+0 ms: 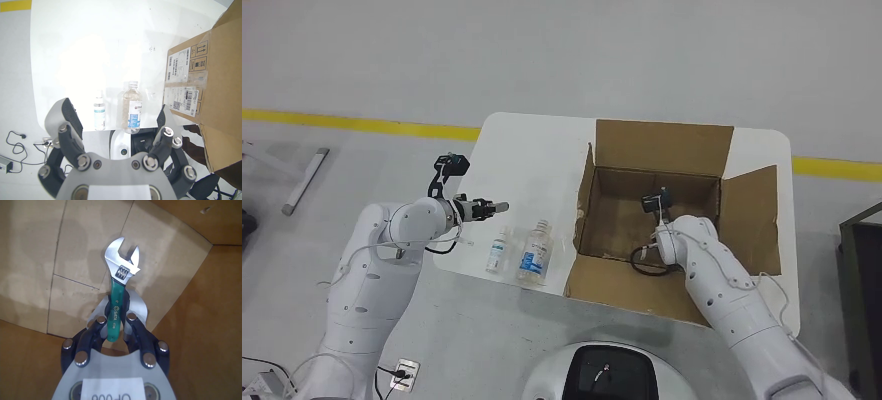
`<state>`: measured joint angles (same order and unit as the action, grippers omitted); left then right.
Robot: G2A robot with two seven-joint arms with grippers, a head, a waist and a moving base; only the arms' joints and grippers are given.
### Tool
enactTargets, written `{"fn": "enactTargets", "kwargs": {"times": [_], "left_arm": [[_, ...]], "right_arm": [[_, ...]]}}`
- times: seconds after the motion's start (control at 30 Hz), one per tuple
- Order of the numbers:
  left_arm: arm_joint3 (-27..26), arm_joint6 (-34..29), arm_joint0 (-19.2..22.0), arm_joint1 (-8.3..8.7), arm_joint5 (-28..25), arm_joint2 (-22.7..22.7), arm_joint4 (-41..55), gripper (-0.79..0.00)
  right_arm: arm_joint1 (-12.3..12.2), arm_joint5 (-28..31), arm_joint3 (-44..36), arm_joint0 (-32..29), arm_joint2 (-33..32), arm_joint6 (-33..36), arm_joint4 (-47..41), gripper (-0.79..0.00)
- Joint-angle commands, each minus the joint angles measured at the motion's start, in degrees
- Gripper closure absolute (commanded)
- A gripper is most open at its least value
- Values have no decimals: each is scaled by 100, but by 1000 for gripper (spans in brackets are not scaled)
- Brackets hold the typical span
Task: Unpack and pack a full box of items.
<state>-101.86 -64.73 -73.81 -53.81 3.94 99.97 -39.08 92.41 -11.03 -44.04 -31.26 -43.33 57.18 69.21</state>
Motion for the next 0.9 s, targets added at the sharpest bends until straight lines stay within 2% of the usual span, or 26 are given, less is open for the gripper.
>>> {"fn": "enactTargets", "kwargs": {"times": [0.0, 0.23, 0.4, 0.6, 0.73, 0.87], "left_arm": [[0, 0, 0, 0, 0, 0, 0, -785], [0, 0, 0, 0, 0, 0, 0, -785], [0, 0, 0, 0, 0, 0, 0, -785], [0, 0, 0, 0, 0, 0, 0, -785], [0, 0, 0, 0, 0, 0, 0, -785], [0, 0, 0, 0, 0, 0, 0, -785]], "right_arm": [[-3, 71, -112, -24, -12, -65, 36, 0], [-51, 195, -766, -185, -53, -178, 401, 0], [-174, 185, -1648, -423, -282, -193, 789, 0], [-479, 296, -3598, -1157, -995, 86, 1461, 0], [-689, 624, -5074, -1883, -1676, 369, 1798, 0], [-820, 945, -6153, -2486, -2263, 518, 1860, 0]]}}
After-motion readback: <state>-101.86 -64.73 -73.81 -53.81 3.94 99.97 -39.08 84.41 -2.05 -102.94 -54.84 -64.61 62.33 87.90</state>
